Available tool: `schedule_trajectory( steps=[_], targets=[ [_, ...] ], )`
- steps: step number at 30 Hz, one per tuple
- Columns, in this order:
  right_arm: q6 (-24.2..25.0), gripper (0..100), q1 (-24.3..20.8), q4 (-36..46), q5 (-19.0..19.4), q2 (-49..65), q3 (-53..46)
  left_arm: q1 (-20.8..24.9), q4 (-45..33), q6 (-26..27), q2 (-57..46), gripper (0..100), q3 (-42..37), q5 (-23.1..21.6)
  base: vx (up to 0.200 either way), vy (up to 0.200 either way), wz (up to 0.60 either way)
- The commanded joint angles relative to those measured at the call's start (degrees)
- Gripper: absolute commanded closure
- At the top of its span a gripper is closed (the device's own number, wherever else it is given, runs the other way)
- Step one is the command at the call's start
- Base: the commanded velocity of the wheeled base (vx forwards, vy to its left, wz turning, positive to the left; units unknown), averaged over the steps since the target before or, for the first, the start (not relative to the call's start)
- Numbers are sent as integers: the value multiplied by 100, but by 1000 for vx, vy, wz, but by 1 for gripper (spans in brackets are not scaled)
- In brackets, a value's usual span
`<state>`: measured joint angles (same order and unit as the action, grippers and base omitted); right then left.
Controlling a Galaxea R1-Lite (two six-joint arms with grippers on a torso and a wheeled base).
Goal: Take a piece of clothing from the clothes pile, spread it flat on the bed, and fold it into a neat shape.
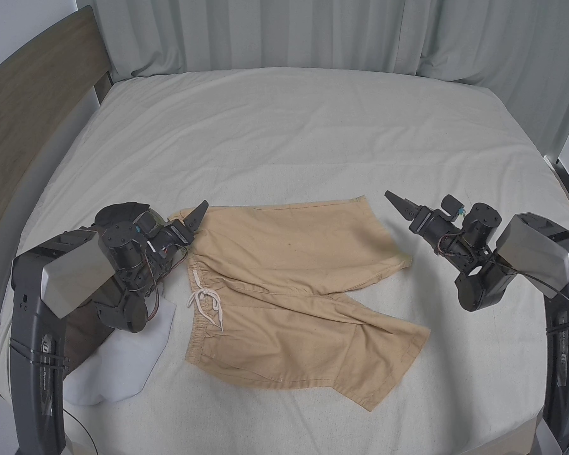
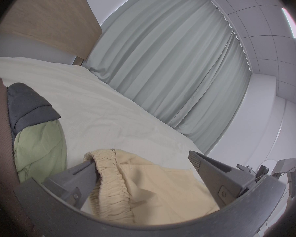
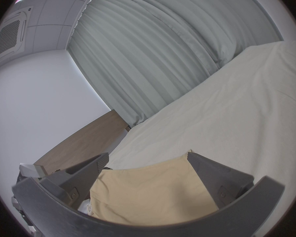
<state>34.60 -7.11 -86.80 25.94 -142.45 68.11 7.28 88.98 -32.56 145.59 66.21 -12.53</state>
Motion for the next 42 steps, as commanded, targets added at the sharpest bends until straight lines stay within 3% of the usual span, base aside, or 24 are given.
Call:
schedule_trajectory(
  steps=[1,8,13,17,24,27,32,39,42],
  targets=[
    [3,0,-80,-171,16,753,-1107,2,14,13,-31,0,-372,-4,0,0,0],
    [-6,0,-89,-171,34,1448,-2179,-25,14,13,-708,0,-1365,-135,0,0,0],
    [-85,0,-89,-171,43,1835,-2724,-60,23,39,-1358,0,-2367,-522,0,0,0],
    [-181,0,-89,-171,16,2397,-3295,-95,14,57,-2290,0,-3712,-1164,0,0,0],
    [-225,0,-239,-171,60,3258,-4411,-332,5,488,-3256,0,-4924,-2218,0,0,0],
    [-208,0,-309,-153,87,3417,-4684,-438,5,865,-3353,0,-5109,-2509,0,0,0],
    [-348,0,-309,-153,78,3390,-4710,-473,5,1665,-3441,0,-5135,-2588,0,0,0],
    [-348,0,-318,-153,78,3373,-4807,-464,5,1744,-3476,0,-5188,-2763,0,0,0],
    [-366,0,-318,-153,78,3364,-4825,-420,5,2017,-3485,0,-5206,-2790,0,0,0]
  ],
)
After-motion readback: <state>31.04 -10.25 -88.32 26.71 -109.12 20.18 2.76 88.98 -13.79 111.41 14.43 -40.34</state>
